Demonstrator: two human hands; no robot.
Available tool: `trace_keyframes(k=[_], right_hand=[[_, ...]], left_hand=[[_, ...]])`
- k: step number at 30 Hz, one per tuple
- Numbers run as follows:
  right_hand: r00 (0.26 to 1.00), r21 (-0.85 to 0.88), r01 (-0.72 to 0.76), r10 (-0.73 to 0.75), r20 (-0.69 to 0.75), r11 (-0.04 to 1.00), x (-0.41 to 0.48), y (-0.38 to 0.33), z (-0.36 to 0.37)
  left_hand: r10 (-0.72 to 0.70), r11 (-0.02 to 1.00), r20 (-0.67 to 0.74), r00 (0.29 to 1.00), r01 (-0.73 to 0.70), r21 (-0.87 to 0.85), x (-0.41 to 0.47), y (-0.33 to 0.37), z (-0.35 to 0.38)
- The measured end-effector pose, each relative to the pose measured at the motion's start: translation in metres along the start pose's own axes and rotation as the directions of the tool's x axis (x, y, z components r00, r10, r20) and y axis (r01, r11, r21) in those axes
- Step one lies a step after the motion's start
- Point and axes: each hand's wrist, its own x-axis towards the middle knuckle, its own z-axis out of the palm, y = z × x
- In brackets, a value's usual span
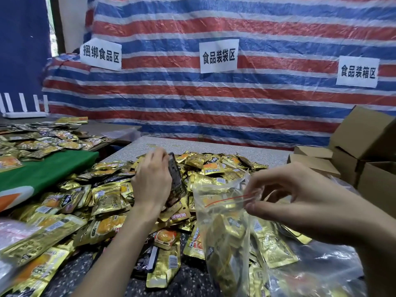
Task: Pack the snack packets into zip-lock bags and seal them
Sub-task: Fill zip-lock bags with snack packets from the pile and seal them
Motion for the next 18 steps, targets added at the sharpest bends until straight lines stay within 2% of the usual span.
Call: trace_keyframes(k=[4, 8, 18], right_hand=[[1.000, 0.000, -0.018, 0.018, -0.003, 1.000, 0.000, -0.003, 0.000], [1.000, -0.004, -0.010, 0.010, 0.007, 1.000, 0.001, -0.006, 0.001], [0.999, -0.008, 0.031, -0.031, 0.018, 0.999, 0.007, -0.010, 0.010]], left_hand=[[-0.030, 0.977, -0.005, 1.000, 0.028, -0.211, 0.011, 0.027, -0.037], [-0.032, 0.943, -0.102, 0.994, -0.004, -0.332, 0.015, 0.054, -0.069], [0.109, 0.947, -0.335, 0.936, -0.200, -0.250, 0.001, 0.094, -0.121]])
